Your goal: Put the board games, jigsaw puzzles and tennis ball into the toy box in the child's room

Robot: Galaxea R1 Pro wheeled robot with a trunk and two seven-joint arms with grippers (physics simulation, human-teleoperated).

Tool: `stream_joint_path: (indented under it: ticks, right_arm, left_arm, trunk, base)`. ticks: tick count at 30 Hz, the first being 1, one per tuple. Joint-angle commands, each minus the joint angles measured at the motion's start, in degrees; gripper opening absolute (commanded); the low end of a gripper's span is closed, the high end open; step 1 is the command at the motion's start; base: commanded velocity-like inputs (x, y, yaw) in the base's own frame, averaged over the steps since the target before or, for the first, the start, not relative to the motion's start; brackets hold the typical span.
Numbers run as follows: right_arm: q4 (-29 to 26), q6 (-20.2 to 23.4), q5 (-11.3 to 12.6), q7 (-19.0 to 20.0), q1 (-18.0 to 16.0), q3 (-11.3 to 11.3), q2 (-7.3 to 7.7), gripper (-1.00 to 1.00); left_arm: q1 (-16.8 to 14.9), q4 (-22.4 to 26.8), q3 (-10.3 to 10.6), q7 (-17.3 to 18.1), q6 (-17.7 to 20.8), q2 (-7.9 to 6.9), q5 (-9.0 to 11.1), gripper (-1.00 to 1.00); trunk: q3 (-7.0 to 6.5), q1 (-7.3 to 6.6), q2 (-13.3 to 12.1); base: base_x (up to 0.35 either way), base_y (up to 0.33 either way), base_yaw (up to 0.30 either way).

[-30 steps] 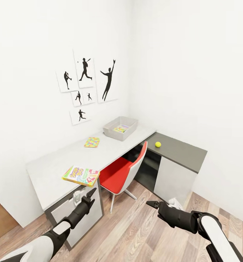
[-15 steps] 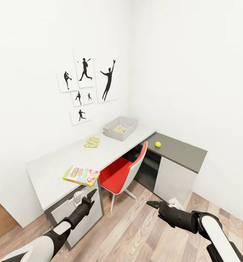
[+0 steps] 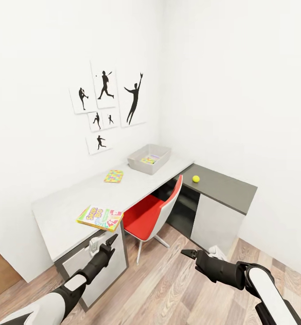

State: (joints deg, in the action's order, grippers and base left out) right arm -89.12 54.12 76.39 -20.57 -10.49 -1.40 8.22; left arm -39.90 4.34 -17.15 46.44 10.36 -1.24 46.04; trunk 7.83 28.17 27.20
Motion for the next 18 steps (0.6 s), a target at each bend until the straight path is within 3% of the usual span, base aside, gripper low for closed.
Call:
stream_joint_path:
  ticks: [1, 8, 14, 18]
  right_arm:
    - [-0.1, 0.0, 0.6, -0.6, -0.1, -0.1, 0.04, 1.0]
    - [-0.2, -0.2, 0.4, -0.6, -0.1, -1.8, 0.13, 1.0]
    - [-0.2, -0.3, -2.3, -0.5, -0.1, -2.9, 0.0, 1.0]
    - [-0.1, -0.4, -2.8, -0.5, -0.1, -3.0, -0.04, 1.0]
  left_arm:
    - [-0.1, 0.0, -0.5, 0.2, 0.6, -0.16, 0.0, 1.0]
    - [0.0, 0.0, -0.5, 1.3, 1.0, -1.54, 0.1, 1.0]
    - [0.0, 0.0, -0.4, 1.5, 1.1, -2.64, 0.2, 1.0]
    - [0.0, 0.0, -0.4, 2.7, 1.2, -2.84, 0.2, 1.0]
  trunk:
    - [0.3, 0.25, 0.5]
    - [1.56, 1.79, 3.3]
    - [2.63, 3.11, 5.7]
    - [3.35, 3.99, 7.3]
  base:
    - [0.0, 0.0, 0.0]
    - [0.0, 0.0, 0.0]
    - [0.0, 0.0, 0.0]
    - [0.0, 0.0, 0.0]
